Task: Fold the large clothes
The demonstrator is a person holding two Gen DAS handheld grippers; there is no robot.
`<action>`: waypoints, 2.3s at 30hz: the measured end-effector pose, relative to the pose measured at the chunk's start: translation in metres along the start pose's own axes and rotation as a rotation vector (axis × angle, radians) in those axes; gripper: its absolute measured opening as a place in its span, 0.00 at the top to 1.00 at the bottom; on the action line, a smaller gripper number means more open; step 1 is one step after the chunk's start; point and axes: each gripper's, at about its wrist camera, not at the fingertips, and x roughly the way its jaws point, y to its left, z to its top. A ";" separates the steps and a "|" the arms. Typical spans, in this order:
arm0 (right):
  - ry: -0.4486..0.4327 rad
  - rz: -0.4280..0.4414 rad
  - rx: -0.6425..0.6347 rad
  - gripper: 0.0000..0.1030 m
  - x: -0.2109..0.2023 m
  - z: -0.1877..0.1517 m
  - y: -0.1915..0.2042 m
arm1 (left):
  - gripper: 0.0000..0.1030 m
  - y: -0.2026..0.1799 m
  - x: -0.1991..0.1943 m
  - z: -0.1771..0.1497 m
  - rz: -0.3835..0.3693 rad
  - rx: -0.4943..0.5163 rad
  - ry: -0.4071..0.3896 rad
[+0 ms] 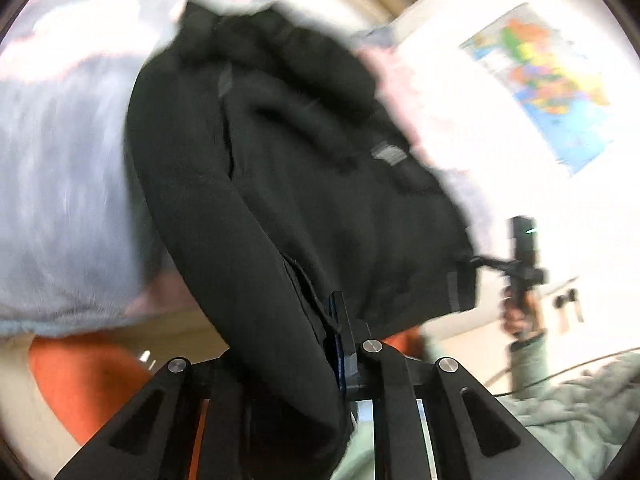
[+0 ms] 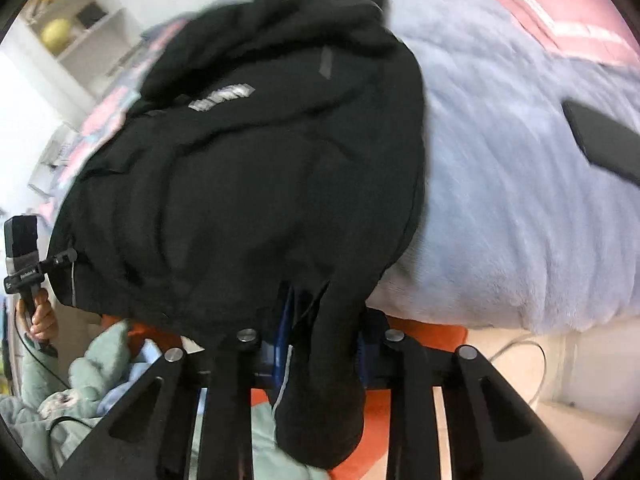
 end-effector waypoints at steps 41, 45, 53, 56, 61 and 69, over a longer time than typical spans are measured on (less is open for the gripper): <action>-0.428 -0.023 0.096 0.43 -0.082 0.249 -0.036 | 0.83 0.110 0.068 0.347 0.052 -0.284 -0.244; -0.377 -0.033 0.079 0.42 -0.060 0.230 -0.048 | 0.83 0.131 0.081 0.351 0.046 -0.359 -0.233; -0.412 0.007 0.079 0.33 -0.048 0.217 -0.049 | 0.83 0.166 0.103 0.379 0.074 -0.525 -0.227; -0.398 0.078 0.024 0.25 -0.030 0.232 -0.025 | 0.82 0.164 0.115 0.381 0.112 -0.499 -0.163; -0.246 -0.064 0.028 0.25 0.051 0.292 -0.007 | 0.64 0.143 0.070 0.361 0.014 -0.351 -0.211; -0.090 -0.220 0.194 0.25 0.140 0.341 -0.053 | 0.32 0.145 -0.032 0.336 0.097 -0.238 -0.343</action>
